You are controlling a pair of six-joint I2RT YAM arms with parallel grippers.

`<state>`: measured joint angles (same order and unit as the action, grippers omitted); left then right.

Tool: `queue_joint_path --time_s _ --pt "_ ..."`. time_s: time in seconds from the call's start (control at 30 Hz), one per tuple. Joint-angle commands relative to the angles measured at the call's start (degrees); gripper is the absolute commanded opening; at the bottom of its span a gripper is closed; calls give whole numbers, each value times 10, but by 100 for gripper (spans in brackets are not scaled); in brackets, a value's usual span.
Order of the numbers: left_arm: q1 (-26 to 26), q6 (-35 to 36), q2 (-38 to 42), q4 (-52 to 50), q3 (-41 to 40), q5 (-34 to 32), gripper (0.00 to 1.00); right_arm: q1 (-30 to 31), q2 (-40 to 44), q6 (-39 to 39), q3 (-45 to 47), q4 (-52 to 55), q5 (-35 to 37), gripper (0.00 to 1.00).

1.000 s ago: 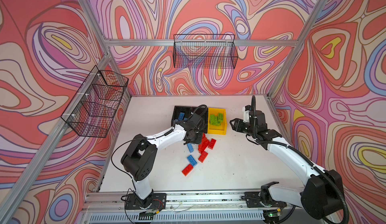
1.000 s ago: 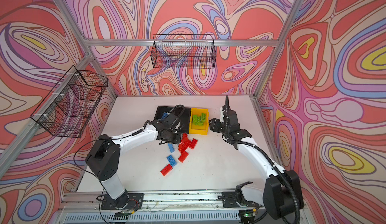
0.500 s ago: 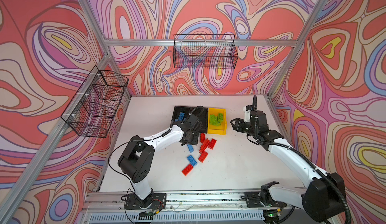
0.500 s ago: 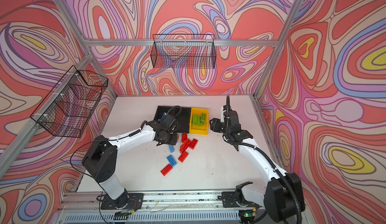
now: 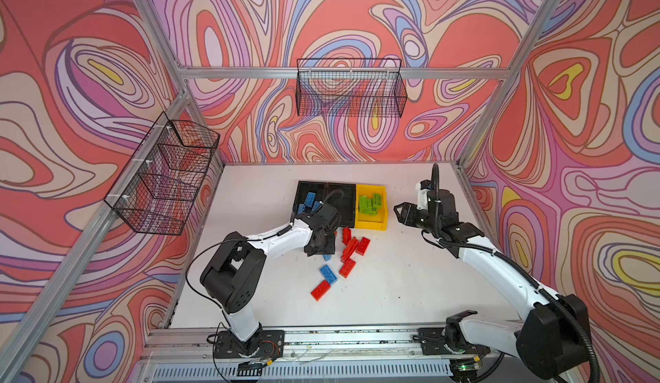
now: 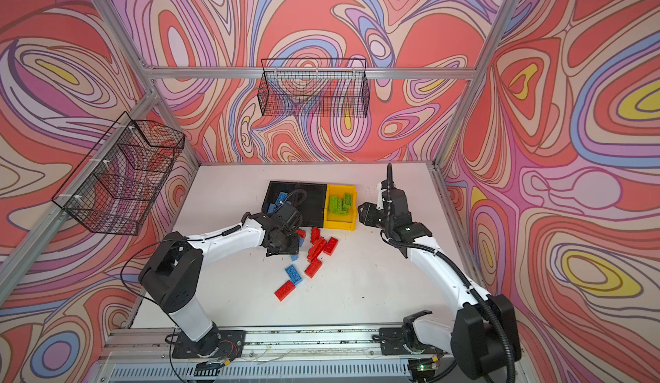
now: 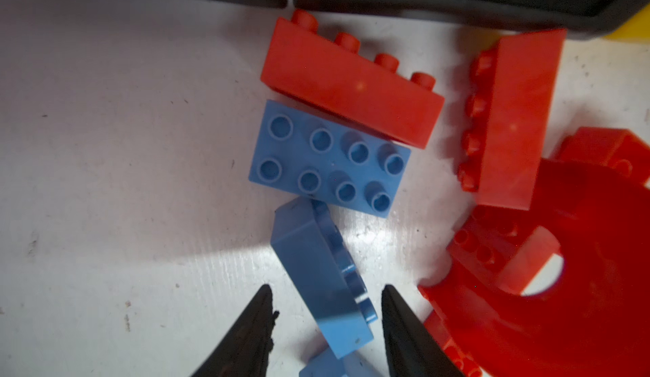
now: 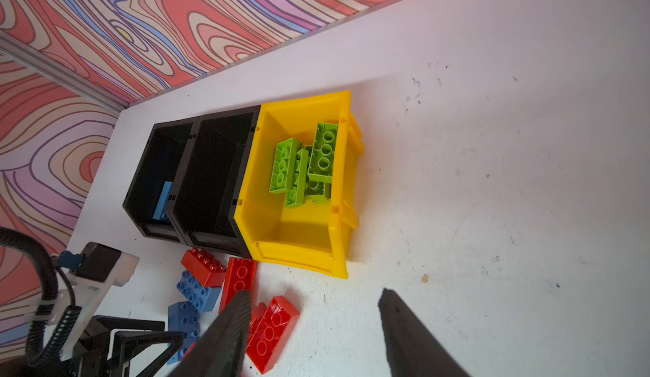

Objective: Sort the legos into containers by color
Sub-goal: Pick up the lego from the center of the table, then place the lego in the container.

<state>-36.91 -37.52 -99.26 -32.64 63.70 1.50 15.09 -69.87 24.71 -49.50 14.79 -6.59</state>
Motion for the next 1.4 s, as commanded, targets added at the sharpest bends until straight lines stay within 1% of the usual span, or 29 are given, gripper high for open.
queue_joint_path --time_s 0.0,0.07,0.17,0.27,0.57,0.63,0.73,0.83,0.9,1.0,1.07,1.13,1.27,1.37 --pt "14 -18 -17 17 -11 8 52 1 3 -2 8 1 6 63" --pt "19 -6 -21 12 -9 -1 51 1 3 -4 5 5 8 63" --pt "36 10 -16 12 -19 -4 47 1 6 -5 4 8 13 63" --pt "47 22 -14 12 -23 -5 41 2 4 -4 5 8 13 62" --pt "54 44 11 -5 -26 -11 22 1 -3 -6 -8 10 13 62" --pt "56 54 24 -16 -23 -14 20 1 -7 -6 -10 10 12 62" --pt "61 87 54 -49 -1 -42 20 1 -10 -6 -11 4 10 62" --pt "82 116 84 -74 27 -49 20 2 -20 -7 -13 -4 3 62" --pt "96 138 90 -89 57 -53 20 1 -30 -6 -19 -6 -4 62" --pt "114 176 71 -106 111 -69 21 2 -34 -5 -24 -13 -8 62" --pt "128 191 45 -106 145 -60 21 2 -28 -2 -20 -23 -5 62" --pt "137 203 13 -98 181 -51 21 1 -27 -1 -20 -24 -4 62" --pt "138 212 -62 -85 257 -50 21 2 -27 0 -21 -30 0 62" --pt "140 219 -120 -94 317 -48 21 2 -28 0 -26 -29 0 62"
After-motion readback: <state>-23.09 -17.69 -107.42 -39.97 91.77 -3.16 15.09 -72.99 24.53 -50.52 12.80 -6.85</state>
